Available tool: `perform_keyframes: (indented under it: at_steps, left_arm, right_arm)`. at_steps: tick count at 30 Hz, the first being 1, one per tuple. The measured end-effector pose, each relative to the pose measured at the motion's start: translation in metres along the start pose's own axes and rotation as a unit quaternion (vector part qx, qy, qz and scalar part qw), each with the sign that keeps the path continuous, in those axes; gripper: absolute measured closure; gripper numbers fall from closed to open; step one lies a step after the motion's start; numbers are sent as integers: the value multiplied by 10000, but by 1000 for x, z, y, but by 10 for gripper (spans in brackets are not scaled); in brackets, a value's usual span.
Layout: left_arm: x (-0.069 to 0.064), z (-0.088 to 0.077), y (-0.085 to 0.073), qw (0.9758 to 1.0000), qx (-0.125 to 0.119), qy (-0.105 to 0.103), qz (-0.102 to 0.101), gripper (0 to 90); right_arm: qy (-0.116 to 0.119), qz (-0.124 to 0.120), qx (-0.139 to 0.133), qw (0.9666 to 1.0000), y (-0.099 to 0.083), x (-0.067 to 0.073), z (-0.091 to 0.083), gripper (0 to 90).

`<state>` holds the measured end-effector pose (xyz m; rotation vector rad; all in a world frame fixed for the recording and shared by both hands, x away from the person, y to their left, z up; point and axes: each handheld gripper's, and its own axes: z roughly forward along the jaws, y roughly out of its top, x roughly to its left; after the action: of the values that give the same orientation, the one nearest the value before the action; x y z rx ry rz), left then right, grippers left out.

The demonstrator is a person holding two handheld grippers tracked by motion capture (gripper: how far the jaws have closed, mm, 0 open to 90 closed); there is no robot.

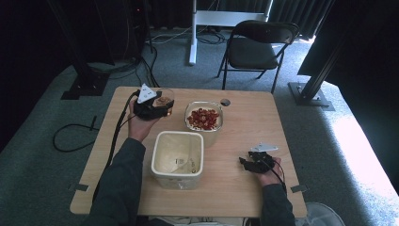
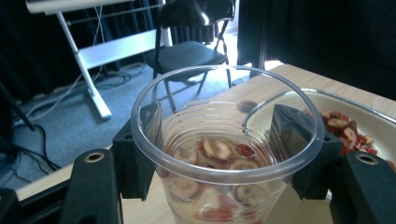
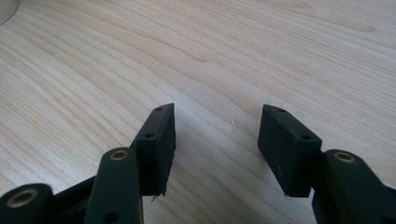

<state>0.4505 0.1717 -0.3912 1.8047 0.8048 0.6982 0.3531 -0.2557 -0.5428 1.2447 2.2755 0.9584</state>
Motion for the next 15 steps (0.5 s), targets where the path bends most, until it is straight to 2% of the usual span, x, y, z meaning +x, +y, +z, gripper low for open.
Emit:
perform_keyframes:
  at_steps: [2, 5, 12, 15]
  left_arm:
    - [0, 3, 4, 10000, 50, 3, 19, 362]
    - [-2, 7, 10, 9999, 29, -13, 125, 362]
    - [-5, 19, 26, 9991, 165, 19, 383, 362]
    - [-7, 22, 31, 9988, 141, 14, 458, 362]
  right_arm:
    - [3, 0, -1, 10000, 0, 0, 0, 457]
    - [1, -2, -3, 10000, 0, 0, 0, 457]
    - [7, 0, -9, 10000, 0, 0, 0, 458]
    - [9, -3, -9, 10000, 0, 0, 0, 458]
